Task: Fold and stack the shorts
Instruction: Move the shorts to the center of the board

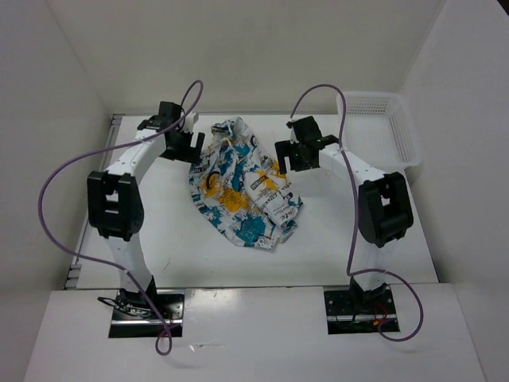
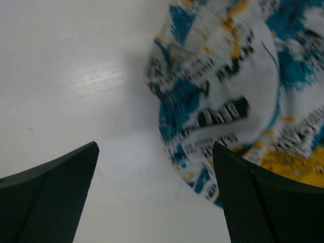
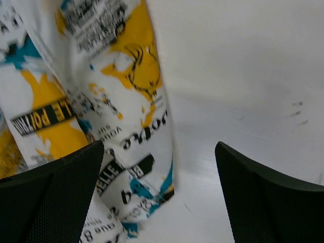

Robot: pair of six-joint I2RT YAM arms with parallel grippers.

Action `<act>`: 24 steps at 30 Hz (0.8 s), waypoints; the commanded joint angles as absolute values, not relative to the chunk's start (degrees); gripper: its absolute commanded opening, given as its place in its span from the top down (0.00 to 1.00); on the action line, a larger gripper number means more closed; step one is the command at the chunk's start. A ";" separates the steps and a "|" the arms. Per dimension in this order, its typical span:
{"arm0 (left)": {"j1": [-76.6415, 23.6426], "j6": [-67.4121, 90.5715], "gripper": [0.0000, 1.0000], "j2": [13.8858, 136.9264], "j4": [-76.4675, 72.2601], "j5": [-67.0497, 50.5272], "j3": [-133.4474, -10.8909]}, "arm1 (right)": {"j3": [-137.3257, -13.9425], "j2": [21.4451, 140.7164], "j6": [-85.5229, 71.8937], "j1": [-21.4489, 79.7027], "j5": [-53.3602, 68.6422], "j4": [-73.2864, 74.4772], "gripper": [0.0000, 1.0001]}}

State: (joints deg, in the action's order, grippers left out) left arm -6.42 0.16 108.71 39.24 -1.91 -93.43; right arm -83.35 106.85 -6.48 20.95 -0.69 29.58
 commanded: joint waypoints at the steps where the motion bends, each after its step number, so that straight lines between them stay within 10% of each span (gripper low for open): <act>1: -4.13 0.00 0.00 114.24 32.34 0.89 -100.53 | -76.33 99.76 -0.62 20.57 -1.23 28.82 0.05; 16: -5.80 0.00 0.02 128.40 31.03 -16.16 -106.09 | -67.93 101.95 2.37 20.57 7.82 24.52 0.19; 22: -6.33 0.00 0.45 126.74 31.73 -18.27 -101.08 | -69.08 104.94 1.76 21.18 8.34 23.99 0.56; 24: -6.33 0.00 0.78 126.13 32.34 -19.07 -98.97 | -69.08 105.56 1.76 21.18 8.35 23.99 0.69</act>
